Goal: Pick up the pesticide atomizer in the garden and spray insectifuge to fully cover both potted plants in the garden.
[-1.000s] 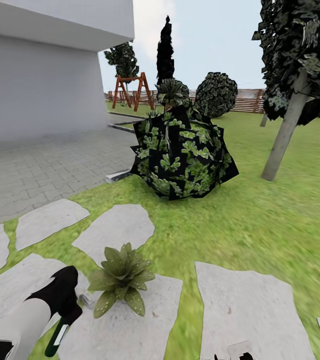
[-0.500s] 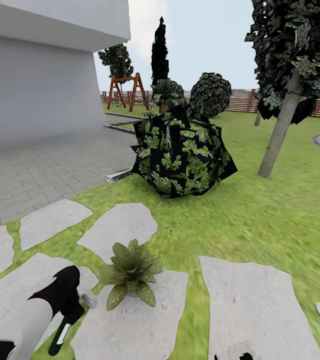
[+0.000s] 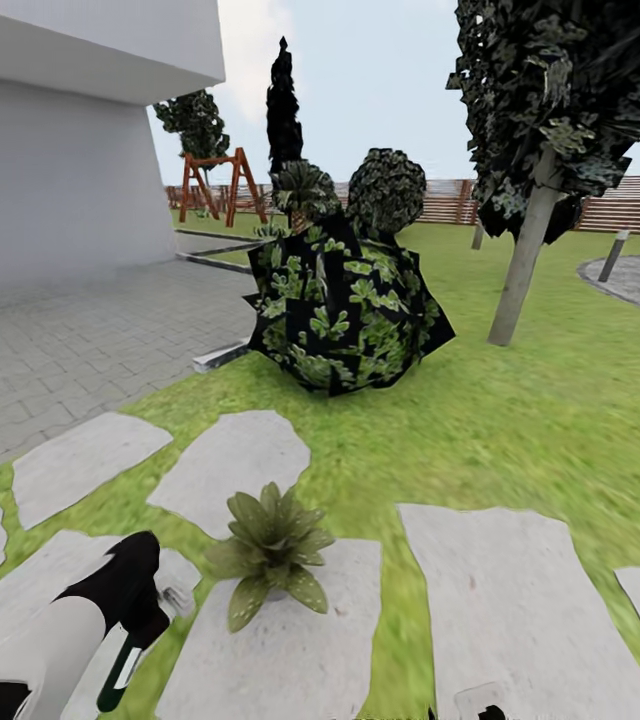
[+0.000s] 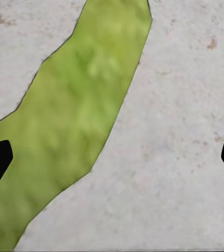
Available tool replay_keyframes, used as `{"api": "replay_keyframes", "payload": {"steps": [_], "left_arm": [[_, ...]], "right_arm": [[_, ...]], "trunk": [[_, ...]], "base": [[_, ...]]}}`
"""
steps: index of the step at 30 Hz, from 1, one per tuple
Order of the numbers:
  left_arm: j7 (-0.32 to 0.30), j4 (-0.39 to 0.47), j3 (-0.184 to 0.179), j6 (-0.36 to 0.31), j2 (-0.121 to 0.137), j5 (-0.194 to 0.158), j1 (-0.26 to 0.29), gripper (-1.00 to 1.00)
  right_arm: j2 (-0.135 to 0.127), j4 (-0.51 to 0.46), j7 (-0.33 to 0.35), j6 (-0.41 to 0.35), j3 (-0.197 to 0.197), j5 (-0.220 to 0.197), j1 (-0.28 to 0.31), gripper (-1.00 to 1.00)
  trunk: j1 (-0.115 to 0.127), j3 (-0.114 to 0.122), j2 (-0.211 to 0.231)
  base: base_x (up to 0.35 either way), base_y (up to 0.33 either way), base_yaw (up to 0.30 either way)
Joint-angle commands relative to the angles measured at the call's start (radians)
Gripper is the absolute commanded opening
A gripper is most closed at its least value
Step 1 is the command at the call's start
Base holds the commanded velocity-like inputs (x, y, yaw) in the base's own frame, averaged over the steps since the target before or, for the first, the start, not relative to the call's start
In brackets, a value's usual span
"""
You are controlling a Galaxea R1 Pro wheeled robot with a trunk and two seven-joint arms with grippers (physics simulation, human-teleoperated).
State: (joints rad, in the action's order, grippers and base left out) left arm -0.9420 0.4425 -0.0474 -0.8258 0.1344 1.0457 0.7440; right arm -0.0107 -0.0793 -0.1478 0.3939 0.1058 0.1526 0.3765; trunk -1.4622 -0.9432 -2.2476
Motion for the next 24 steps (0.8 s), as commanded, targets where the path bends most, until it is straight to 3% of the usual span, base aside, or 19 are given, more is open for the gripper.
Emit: {"api": "replay_keyframes", "payload": {"steps": [1,8,13,20,24], "left_arm": [[-0.009,0.002,-0.005,-0.003,0.001,0.005,0.0,-1.0],[-0.01,0.001,-0.007,0.0,-0.006,0.003,-0.001,-1.0],[-0.01,0.001,-0.006,0.0,-0.013,0.003,-0.002,-1.0],[-0.012,-0.001,-0.006,0.001,-0.028,-0.005,-0.002,-1.0],[-0.012,-0.001,-0.006,-0.001,-0.03,-0.006,-0.002,-1.0]], "right_arm": [[0.0,0.001,-0.01,0.0,0.008,0.008,0.001,1.0],[0.0,0.001,-0.01,0.0,0.008,0.008,0.001,1.0],[0.0,0.001,-0.01,0.0,0.008,0.008,0.001,1.0],[0.0,0.001,-0.01,0.001,0.008,0.008,0.001,1.0],[0.0,0.001,-0.01,0.0,0.007,0.008,0.001,1.0]], "trunk": [[0.0,-0.001,0.0],[0.0,0.0,0.0],[0.0,0.0,0.0],[0.0,0.0,0.0],[0.0,0.0,0.0]], "base": [[0.0,0.049,-0.229],[-0.014,0.001,-0.039],[-0.242,-0.076,-0.001],[-0.11,0.271,-0.014],[-0.006,0.333,-0.216]]}}
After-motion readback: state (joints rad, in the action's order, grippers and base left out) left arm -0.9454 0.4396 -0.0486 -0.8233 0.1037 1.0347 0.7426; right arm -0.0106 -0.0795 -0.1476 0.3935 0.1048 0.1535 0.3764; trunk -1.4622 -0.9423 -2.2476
